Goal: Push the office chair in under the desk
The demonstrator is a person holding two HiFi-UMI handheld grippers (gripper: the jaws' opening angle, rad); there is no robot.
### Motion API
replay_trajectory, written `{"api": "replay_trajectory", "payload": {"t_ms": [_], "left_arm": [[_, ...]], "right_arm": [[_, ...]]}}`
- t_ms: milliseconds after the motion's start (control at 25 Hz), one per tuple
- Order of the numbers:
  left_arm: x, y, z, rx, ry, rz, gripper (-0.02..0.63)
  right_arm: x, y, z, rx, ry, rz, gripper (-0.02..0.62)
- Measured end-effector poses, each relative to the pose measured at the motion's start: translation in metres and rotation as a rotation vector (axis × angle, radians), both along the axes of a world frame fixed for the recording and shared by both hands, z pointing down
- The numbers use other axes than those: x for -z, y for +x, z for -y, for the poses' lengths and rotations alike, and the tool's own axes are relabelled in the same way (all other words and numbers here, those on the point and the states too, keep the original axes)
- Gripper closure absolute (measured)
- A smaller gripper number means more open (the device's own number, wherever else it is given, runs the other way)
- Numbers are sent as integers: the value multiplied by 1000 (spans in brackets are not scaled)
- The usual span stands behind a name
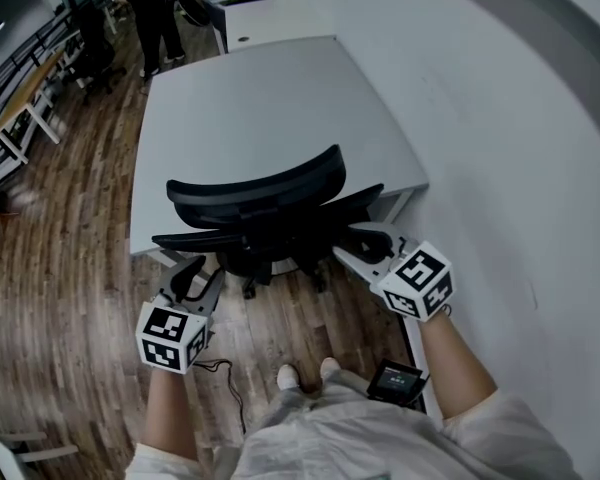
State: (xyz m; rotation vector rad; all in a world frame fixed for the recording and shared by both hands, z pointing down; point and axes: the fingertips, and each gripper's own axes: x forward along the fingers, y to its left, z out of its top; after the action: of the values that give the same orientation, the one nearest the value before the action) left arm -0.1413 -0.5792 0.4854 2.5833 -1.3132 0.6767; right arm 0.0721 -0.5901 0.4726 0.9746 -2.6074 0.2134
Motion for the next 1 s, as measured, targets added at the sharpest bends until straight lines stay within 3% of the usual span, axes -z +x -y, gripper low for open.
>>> {"api": "replay_trajectory", "payload": {"t_ms": [200,680,1000], "left_arm": [[4,17,-12,-11,15,-69,536],[7,41,-39,-20,22,-160,572],[10,42,-40,-22,32,-170,577]], "right_arm": [[9,-4,-16,-23,11,78,527],[9,-15,-51,-10,0,141,546],[4,-16,-58,-19,-18,160,555]]}}
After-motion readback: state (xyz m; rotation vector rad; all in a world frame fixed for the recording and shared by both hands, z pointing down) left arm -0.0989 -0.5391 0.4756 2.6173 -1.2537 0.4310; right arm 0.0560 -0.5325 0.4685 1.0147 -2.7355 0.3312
